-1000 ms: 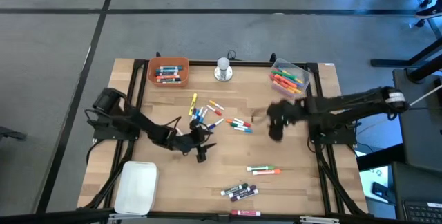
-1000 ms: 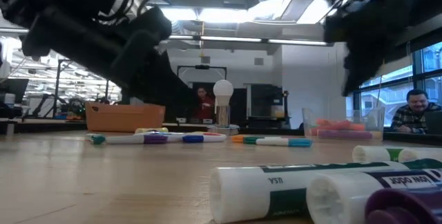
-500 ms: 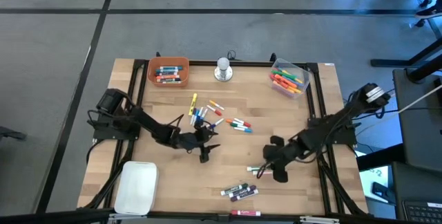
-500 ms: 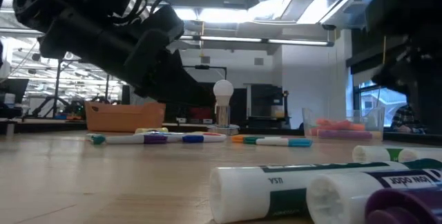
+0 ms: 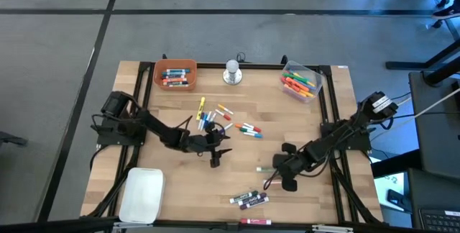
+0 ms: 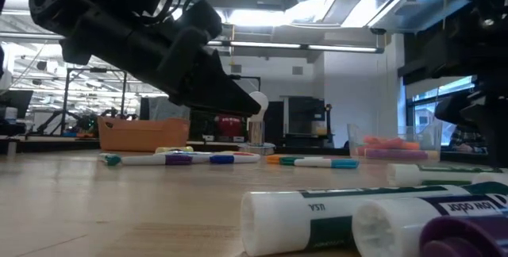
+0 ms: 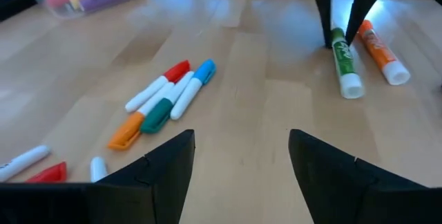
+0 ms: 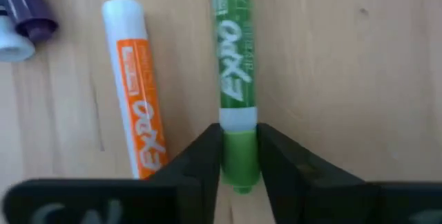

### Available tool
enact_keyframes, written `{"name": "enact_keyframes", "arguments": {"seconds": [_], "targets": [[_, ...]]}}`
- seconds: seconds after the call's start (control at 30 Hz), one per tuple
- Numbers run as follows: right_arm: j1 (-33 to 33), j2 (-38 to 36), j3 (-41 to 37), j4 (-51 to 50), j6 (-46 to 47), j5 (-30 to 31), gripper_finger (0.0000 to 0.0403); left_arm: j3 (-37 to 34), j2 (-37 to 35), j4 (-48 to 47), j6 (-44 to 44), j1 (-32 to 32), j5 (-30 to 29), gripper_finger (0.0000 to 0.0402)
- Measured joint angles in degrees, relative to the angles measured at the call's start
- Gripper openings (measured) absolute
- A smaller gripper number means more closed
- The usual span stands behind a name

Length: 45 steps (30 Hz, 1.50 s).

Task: Pick & Place Markers
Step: Put the light green marker pen into the orange bin

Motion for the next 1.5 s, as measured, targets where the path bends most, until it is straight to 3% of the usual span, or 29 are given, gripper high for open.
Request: {"name": "enact_keyframes", "arguments": {"seconds": [0.1,0.37,0.5,0.67,0.77,0.9,1.1,1.2,1.37,1.5], "targets": [[-0.03,0.07,-0.02,0.12,-1.25,2.92,0.0065,0.00,-0.01,0.19,-0.07,0.86,0.69,0.0233],[-3.85,0.36,-0.30,3.23,-1.60,12.61,0.0064,0.04,-0.01,0.06,3.00,2.26,5.75,0.0233],[-5.28,0.42,-0.37,11.15,-1.24,19.72,0.0064,0.05,-0.01,4.31,3.97,2.31,5.54,0.0233],[-6.20,0.42,-0.31,23.73,-6.08,33.25,0.0064,0.07,-0.01,8.00,8.97,2.53,5.60,0.0233],[-7.16,0.20,-0.28,30.36,-10.02,38.18,0.0064,0.07,-0.01,12.05,10.41,3.47,5.54,0.0233],[-7.90,0.17,-0.28,38.93,-17.84,38.02,0.0064,0.07,-0.01,20.05,8.83,5.18,6.23,0.0233],[-8.19,0.09,-0.26,44.29,-23.56,36.29,0.0064,0.07,-0.01,28.79,5.51,7.57,13.67,0.0220],[-8.19,0.09,-0.26,44.73,-24.02,36.09,0.0064,0.07,-0.01,30.32,4.28,8.01,15.64,0.0179],[-8.17,0.09,-0.26,44.59,-23.64,37.31,0.0067,0.07,-0.01,29.98,5.30,8.06,18.62,0.0065],[-8.36,0.09,-0.26,44.13,-24.46,37.95,0.0083,0.20,-0.41,27.34,8.82,8.24,18.18,0.0060]]}}
